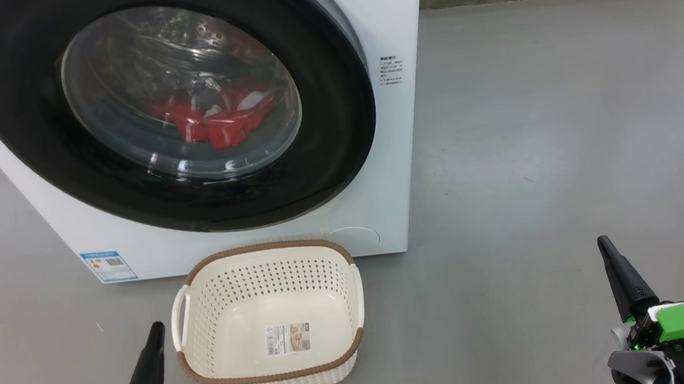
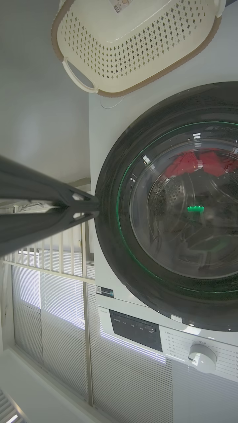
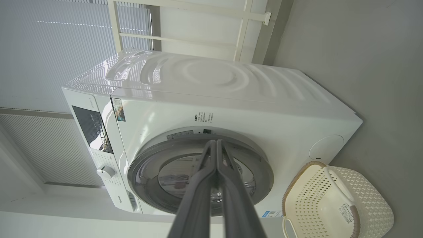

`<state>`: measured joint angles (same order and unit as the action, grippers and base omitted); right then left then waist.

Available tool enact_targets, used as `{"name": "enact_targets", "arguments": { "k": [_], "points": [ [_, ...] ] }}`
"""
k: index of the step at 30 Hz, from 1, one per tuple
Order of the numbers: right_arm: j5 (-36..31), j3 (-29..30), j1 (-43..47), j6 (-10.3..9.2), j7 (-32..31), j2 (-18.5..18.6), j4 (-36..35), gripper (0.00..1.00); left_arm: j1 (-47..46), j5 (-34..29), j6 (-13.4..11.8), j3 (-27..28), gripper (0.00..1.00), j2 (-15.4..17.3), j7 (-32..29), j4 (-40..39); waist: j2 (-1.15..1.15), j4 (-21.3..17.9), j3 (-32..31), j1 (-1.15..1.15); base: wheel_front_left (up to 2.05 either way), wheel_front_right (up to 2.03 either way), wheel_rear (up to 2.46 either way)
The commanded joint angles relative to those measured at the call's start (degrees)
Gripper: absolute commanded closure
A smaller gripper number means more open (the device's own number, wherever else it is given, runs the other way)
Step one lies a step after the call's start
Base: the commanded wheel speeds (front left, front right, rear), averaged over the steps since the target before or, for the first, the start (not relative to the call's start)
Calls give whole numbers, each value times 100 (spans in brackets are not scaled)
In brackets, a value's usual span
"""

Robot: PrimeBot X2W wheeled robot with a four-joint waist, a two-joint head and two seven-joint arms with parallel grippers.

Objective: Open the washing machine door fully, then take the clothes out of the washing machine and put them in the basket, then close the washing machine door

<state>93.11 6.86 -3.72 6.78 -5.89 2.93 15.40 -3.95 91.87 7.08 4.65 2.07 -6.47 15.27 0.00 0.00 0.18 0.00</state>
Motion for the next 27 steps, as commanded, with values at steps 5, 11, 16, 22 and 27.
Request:
{"name": "enact_targets", "arguments": {
  "k": [5, 11, 16, 22, 27],
  "points": [
    [-55, -82, -242, 70, -21, 32, -140, 100, -224, 28, 41, 187, 100, 85, -3, -122, 0, 0, 0, 0, 0, 0, 0],
    [-63, -71, -243, 70, -29, 25, -139, 100, -224, 27, 41, 189, 100, 84, -4, -122, 0, 0, 0, 0, 0, 0, 0],
    [-26, -14, 28, -10, -7, -19, 96, 0, 47, -2, -2, -7, 0, -25, 2, 78, 0, 0, 0, 0, 0, 0, 0],
    [-37, -54, 188, -17, 44, -101, 246, 0, 202, -37, -4, -44, 0, -96, 57, 206, 0, 0, 0, 3, 0, 0, 0],
    [-189, -124, 212, -14, 133, -64, 198, 0, 230, -169, -2, -95, 0, -58, 146, 147, 0, -2, -5, 9, 0, 0, 0]
  ]
}}
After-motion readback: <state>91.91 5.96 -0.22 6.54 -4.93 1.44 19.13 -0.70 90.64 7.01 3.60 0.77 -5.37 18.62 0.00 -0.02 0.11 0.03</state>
